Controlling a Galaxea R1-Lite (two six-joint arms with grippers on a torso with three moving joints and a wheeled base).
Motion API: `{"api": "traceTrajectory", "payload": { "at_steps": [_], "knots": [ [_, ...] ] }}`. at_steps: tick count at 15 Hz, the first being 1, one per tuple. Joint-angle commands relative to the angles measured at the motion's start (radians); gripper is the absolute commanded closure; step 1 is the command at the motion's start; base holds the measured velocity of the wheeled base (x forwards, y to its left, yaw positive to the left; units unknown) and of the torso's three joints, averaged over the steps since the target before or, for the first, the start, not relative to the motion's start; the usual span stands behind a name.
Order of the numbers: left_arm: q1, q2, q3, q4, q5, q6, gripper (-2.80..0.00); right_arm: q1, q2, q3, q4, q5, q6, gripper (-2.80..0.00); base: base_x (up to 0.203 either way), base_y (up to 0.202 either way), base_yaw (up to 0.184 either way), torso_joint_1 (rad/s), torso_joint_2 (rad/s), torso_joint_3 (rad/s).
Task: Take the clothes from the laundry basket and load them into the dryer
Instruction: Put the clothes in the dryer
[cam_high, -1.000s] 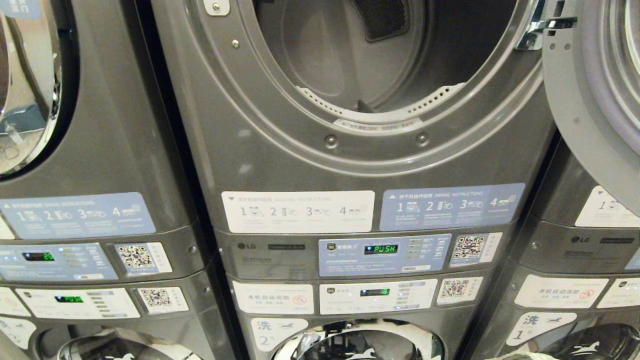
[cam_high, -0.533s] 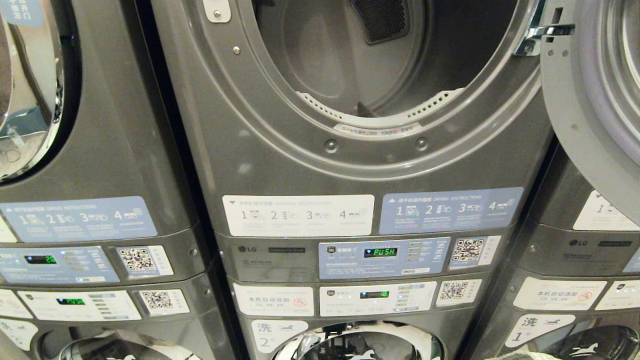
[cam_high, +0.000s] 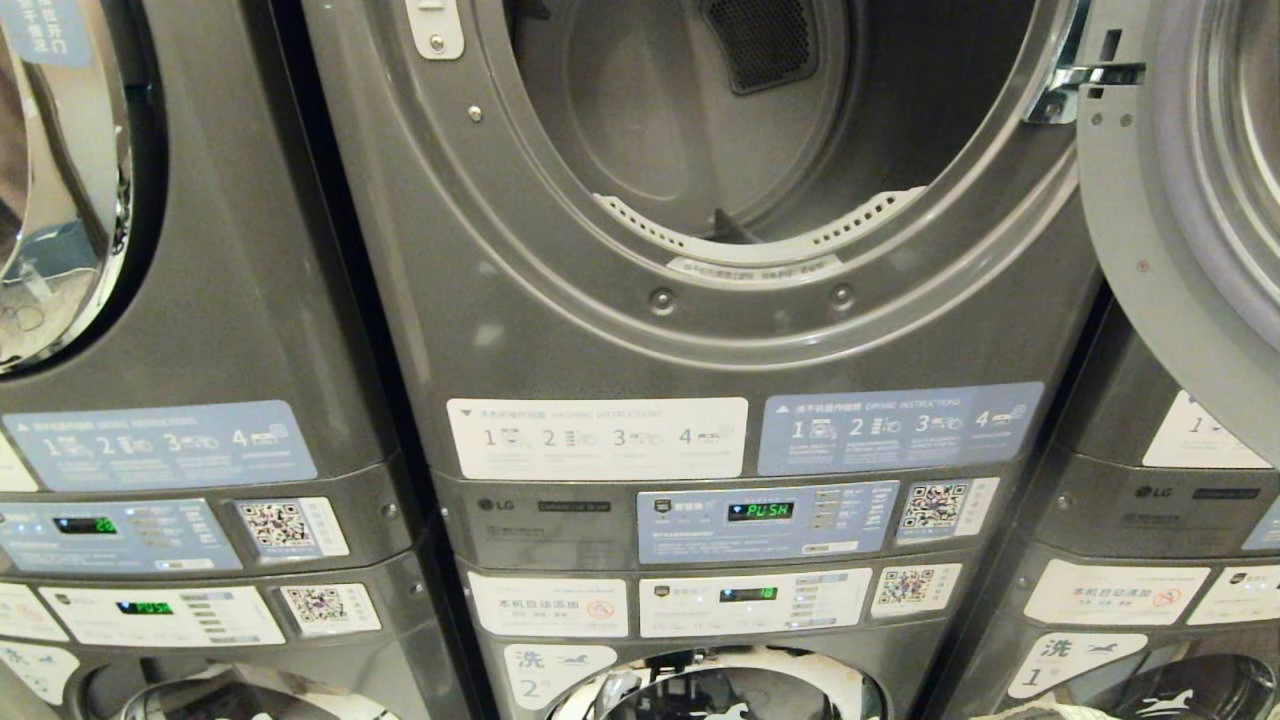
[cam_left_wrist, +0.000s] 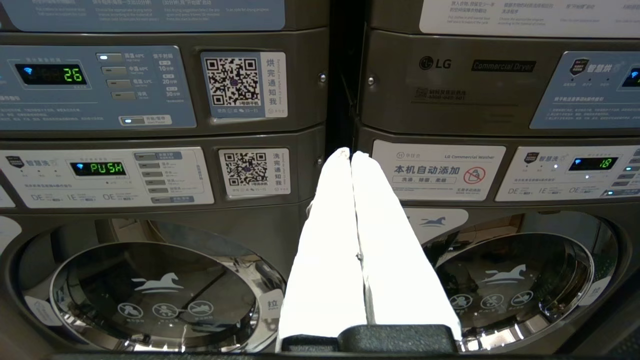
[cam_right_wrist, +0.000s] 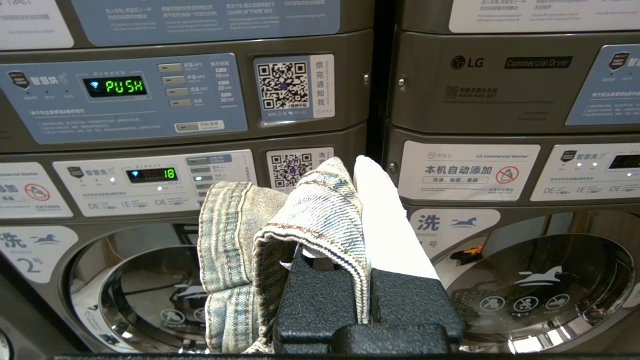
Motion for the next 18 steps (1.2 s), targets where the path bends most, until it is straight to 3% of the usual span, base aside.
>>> {"api": "traceTrajectory", "payload": {
  "at_steps": [1, 12, 16, 18],
  "knots": [
    [0.0, 0.0, 0.0, 0.0, 0.0, 0.0, 0.0, 0.0, 0.001, 0.006, 0.0, 0.0, 0.0, 0.0, 0.0, 0.0, 0.0, 0.061, -0.12, -0.061],
    [0.0, 0.001, 0.0, 0.0, 0.0, 0.0, 0.0, 0.0, 0.001, 0.006, -0.002, 0.007, -0.013, 0.0, 0.0, 0.0, 0.0, 0.047, -0.09, -0.05],
    [0.0, 0.0, 0.0, 0.0, 0.0, 0.0, 0.0, 0.001, 0.001, 0.003, -0.002, 0.056, -0.155, 0.0, 0.0, 0.0, 0.0, 0.0, 0.0, 0.0],
    [0.0, 0.002, 0.0, 0.0, 0.0, 0.0, 0.0, 0.001, 0.005, -0.023, -0.036, 0.07, -0.179, 0.0, 0.0, 0.0, 0.0, 0.0, 0.0, 0.0]
  ]
}}
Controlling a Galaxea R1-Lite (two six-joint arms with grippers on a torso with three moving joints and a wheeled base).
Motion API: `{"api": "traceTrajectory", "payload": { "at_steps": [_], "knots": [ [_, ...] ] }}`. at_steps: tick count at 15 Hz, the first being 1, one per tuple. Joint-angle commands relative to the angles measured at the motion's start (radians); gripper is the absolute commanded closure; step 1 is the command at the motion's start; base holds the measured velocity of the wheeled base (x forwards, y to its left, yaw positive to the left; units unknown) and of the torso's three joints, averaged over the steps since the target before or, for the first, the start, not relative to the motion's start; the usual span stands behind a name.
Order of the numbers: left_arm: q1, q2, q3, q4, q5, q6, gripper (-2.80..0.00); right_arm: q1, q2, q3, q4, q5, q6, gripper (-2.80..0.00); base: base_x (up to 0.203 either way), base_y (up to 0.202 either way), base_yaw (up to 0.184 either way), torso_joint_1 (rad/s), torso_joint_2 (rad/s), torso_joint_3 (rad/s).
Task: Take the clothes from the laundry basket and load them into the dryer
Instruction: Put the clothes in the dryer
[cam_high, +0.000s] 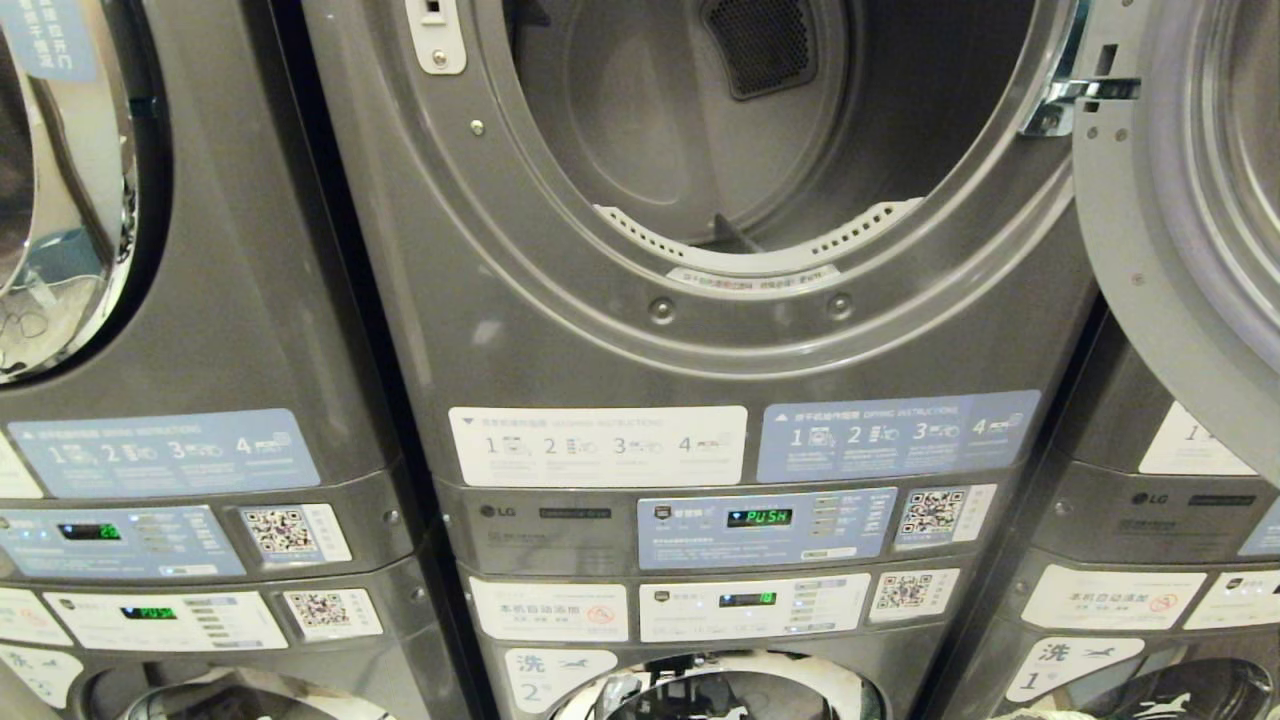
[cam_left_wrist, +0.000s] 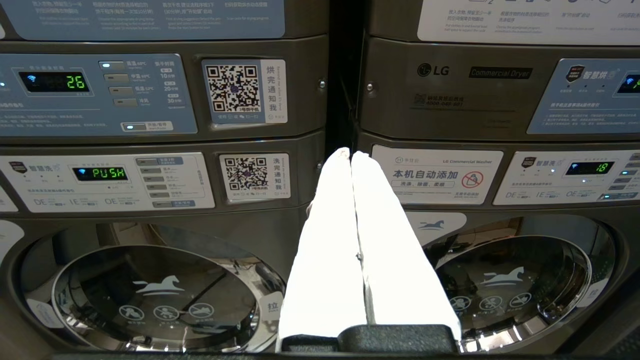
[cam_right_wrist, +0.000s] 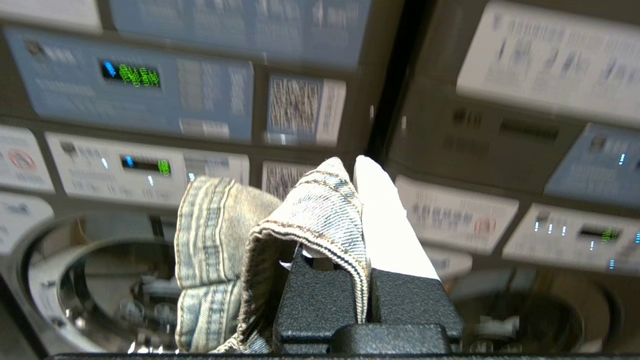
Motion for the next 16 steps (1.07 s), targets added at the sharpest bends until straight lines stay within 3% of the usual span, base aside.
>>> {"api": "traceTrajectory", "payload": {
  "at_steps": [1, 3, 6, 10, 14, 16],
  "knots": [
    [0.0, 0.0, 0.0, 0.001, 0.0, 0.0, 0.0, 0.0, 0.021, -0.074, -0.009, 0.033, -0.004, 0.0, 0.0, 0.0, 0.0, 0.0, 0.0, 0.0],
    [0.0, 0.0, 0.0, 0.001, 0.0, 0.0, 0.0, -0.002, 0.111, -0.263, 0.011, 0.165, -0.006, 0.0, 0.0, 0.0, 0.0, 0.0, 0.0, 0.0],
    [0.0, 0.002, 0.0, 0.0, 0.0, 0.0, 0.0, -0.006, 0.41, -0.535, 0.032, 0.398, -0.007, 0.0, 0.0, 0.0, 0.0, 0.0, 0.0, 0.0],
    [0.0, 0.0, 0.0, 0.0, 0.0, 0.0, 0.0, -0.003, 0.736, -0.756, 0.018, 0.651, -0.009, 0.0, 0.0, 0.0, 0.0, 0.0, 0.0, 0.0],
    [0.0, 0.0, 0.0, 0.0, 0.0, 0.0, 0.0, 0.071, 1.061, -0.974, -0.03, 0.709, -0.079, 0.0, 0.0, 0.0, 0.0, 0.0, 0.0, 0.0],
    [0.0, 0.001, 0.0, 0.001, 0.0, 0.0, 0.0, 0.226, 1.218, -1.101, -0.078, 0.643, -0.111, 0.0, 0.0, 0.0, 0.0, 0.0, 0.0, 0.0]
  ]
}}
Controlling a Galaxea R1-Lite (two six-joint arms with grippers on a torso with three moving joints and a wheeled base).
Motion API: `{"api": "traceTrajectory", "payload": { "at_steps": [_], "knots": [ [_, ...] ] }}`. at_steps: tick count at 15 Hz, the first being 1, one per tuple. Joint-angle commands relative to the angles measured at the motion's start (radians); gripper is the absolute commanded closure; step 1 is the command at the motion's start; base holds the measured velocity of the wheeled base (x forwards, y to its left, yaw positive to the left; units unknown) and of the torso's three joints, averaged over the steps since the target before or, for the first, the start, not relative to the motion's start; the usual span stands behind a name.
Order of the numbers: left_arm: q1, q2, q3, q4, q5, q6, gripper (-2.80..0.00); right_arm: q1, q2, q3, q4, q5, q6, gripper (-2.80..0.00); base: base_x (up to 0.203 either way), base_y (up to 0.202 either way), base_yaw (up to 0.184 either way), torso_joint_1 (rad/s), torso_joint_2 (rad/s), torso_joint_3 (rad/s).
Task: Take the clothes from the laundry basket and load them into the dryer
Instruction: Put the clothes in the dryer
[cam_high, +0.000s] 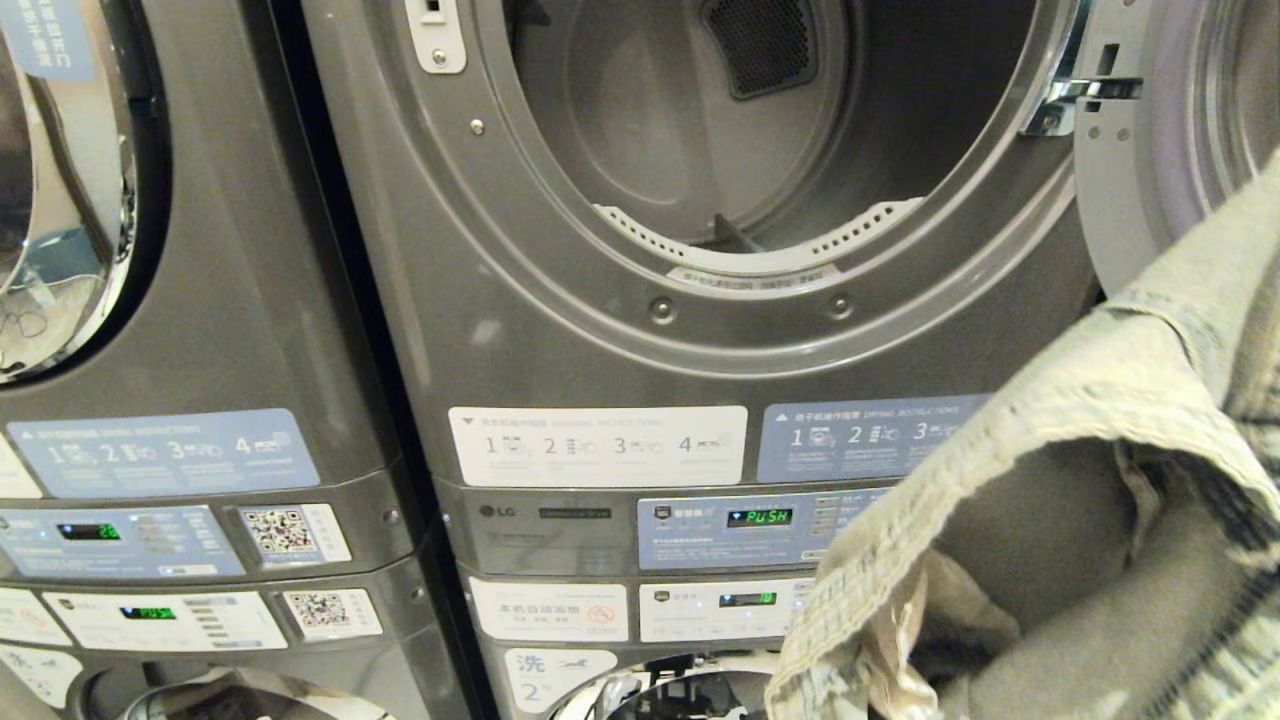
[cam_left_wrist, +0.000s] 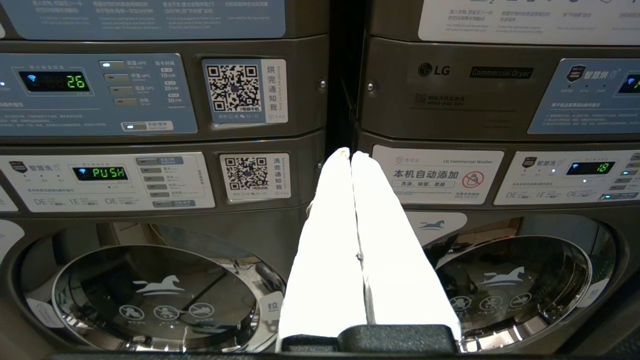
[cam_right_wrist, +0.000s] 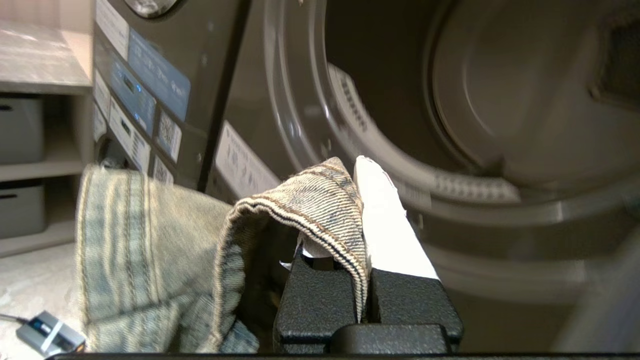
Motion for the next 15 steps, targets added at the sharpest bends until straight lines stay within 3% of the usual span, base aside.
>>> {"api": "traceTrajectory", "payload": {
  "at_steps": [1, 3, 6, 11, 13, 15],
  "knots": [
    [0.0, 0.0, 0.0, -0.001, 0.0, 0.0, 0.0, 0.139, 0.216, -0.119, -0.02, -0.065, -0.009, 0.0, 0.0, 0.0, 0.0, 0.0, 0.0, 0.0],
    [0.0, 0.0, 0.0, -0.001, 0.0, 0.0, 0.0, 0.303, 0.354, -0.281, -0.042, -0.202, -0.017, 0.0, 0.0, 0.0, 0.0, 0.0, 0.0, 0.0],
    [0.0, 0.001, 0.0, 0.0, 0.0, 0.0, 0.0, 0.41, 0.506, -0.45, -0.055, -0.344, -0.025, 0.0, 0.0, 0.0, 0.0, 0.0, 0.0, 0.0],
    [0.0, 0.0, 0.0, -0.001, 0.0, 0.0, 0.0, 0.419, 0.645, -0.697, -0.056, -0.507, -0.004, 0.0, 0.0, 0.0, 0.0, 0.0, 0.0, 0.0],
    [0.0, 0.0, 0.0, -0.001, 0.0, 0.0, 0.0, 0.407, 0.737, -0.859, -0.057, -0.559, -0.001, 0.0, 0.0, 0.0, 0.0, 0.0, 0.0, 0.0],
    [0.0, 0.0, 0.0, 0.0, 0.0, 0.0, 0.0, 0.386, 0.827, -0.899, -0.167, -0.704, -0.011, 0.0, 0.0, 0.0, 0.0, 0.0, 0.0, 0.0]
  ]
}}
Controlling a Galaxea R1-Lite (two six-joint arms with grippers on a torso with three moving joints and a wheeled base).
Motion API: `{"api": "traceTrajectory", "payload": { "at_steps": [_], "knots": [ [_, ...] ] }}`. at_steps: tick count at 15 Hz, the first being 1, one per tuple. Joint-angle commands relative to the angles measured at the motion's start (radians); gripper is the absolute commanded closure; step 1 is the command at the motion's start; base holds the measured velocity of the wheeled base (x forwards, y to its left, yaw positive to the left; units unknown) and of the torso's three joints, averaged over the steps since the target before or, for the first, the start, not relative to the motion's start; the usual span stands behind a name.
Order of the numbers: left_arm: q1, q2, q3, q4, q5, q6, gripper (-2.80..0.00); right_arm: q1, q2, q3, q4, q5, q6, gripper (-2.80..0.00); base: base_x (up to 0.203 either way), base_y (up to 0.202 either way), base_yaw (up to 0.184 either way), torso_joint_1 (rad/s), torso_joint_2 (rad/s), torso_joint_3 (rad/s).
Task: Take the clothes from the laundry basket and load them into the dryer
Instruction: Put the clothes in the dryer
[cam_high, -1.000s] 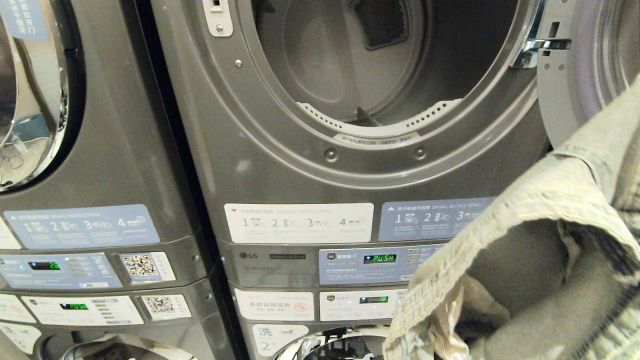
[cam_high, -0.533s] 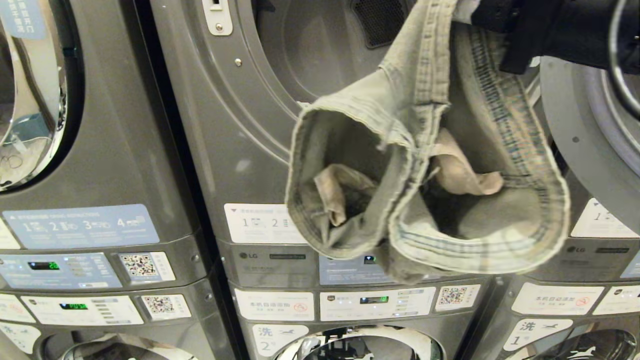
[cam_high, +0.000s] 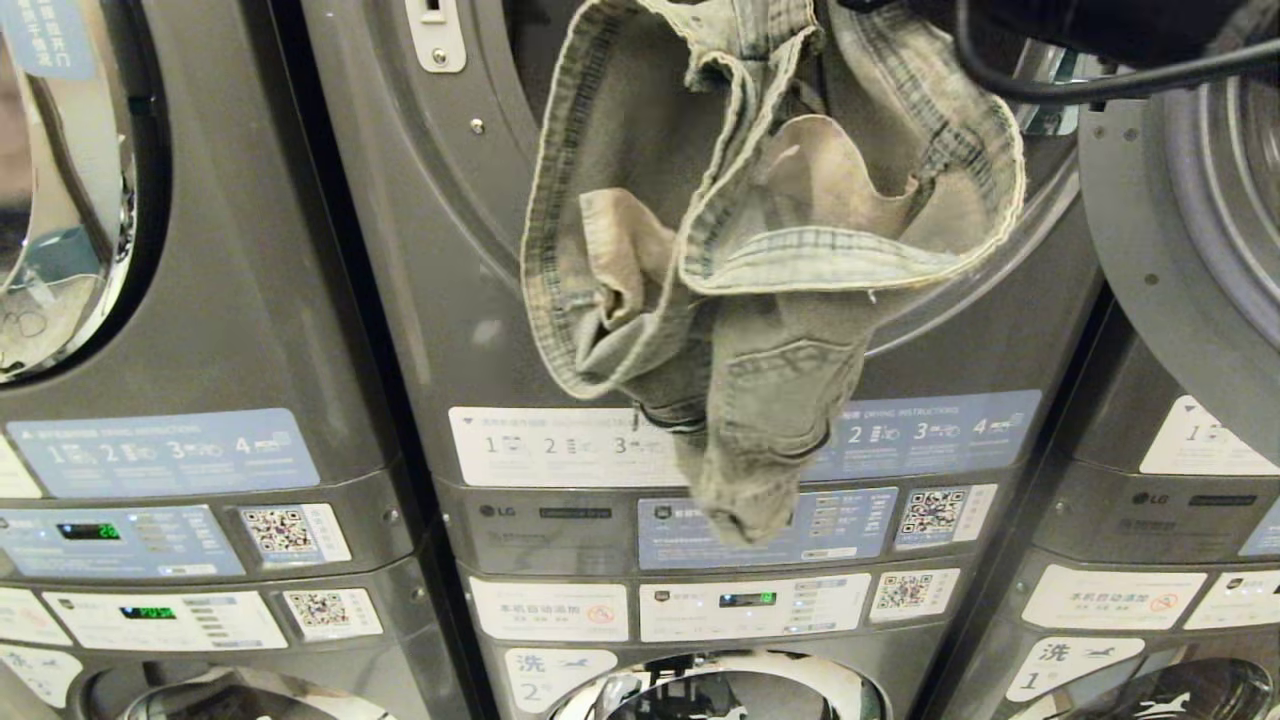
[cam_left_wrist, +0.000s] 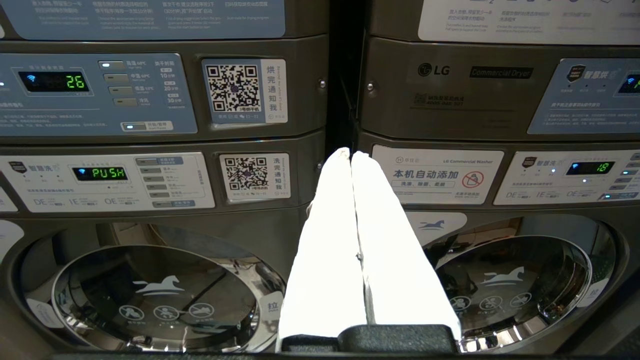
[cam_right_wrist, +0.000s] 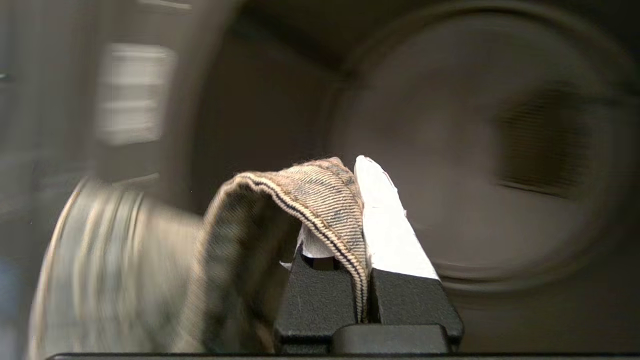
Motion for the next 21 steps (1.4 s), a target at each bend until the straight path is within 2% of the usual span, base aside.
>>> {"api": "traceTrajectory", "payload": {
  "at_steps": [1, 3, 4, 5, 8, 10, 12, 14, 18, 21],
  "knots": [
    [0.0, 0.001, 0.0, 0.0, 0.0, 0.0, 0.0, -0.024, 0.109, -0.025, -0.184, -0.102, -0.013, 0.0, 0.0, 0.0, 0.0, 0.0, 0.0, 0.0],
    [0.0, 0.0, 0.0, 0.0, 0.0, 0.0, 0.0, -0.049, 0.159, -0.023, -0.502, -0.213, -0.061, 0.0, 0.0, 0.0, 0.0, 0.0, 0.0, 0.0],
    [0.0, 0.0, 0.0, 0.001, 0.0, 0.0, 0.0, -0.054, 0.17, -0.022, -0.582, -0.267, -0.076, 0.0, 0.0, 0.0, 0.0, 0.0, 0.0, 0.0],
    [0.0, 0.001, 0.0, 0.0, 0.0, 0.0, 0.0, -0.053, 0.159, -0.021, -0.579, -0.273, -0.079, 0.0, 0.0, 0.0, 0.0, 0.0, 0.0, 0.0],
    [0.0, 0.0, 0.0, 0.0, 0.0, 0.0, 0.0, -0.005, 0.013, 0.024, -0.443, -0.275, -0.073, 0.0, 0.0, 0.0, 0.0, 0.0, 0.0, 0.0],
    [0.0, 0.0, 0.0, 0.001, 0.0, 0.0, 0.0, 0.064, -0.136, 0.099, -0.341, -0.281, -0.067, 0.0, 0.0, 0.0, 0.0, 0.0, 0.0, 0.0],
    [0.0, 0.0, 0.0, 0.001, 0.0, 0.0, 0.0, 0.149, -0.314, 0.184, -0.235, -0.309, -0.07, 0.0, 0.0, 0.0, 0.0, 0.0, 0.0, 0.0],
    [0.0, 0.0, 0.0, 0.0, 0.0, 0.0, 0.0, 0.198, -0.452, 0.206, -0.139, -0.355, -0.073, 0.0, 0.0, 0.0, 0.0, 0.0, 0.0, 0.0],
    [0.0, 0.0, 0.0, 0.0, 0.0, 0.0, 0.0, 0.222, -0.664, 0.206, 0.118, -0.374, -0.074, 0.0, 0.0, 0.0, 0.0, 0.0, 0.0, 0.0],
    [0.0, 0.001, 0.0, 0.001, 0.0, 0.0, 0.0, 0.224, -0.68, 0.348, 0.154, -0.367, -0.027, 0.0, 0.0, 0.0, 0.0, 0.0, 0.0, 0.0]
  ]
}}
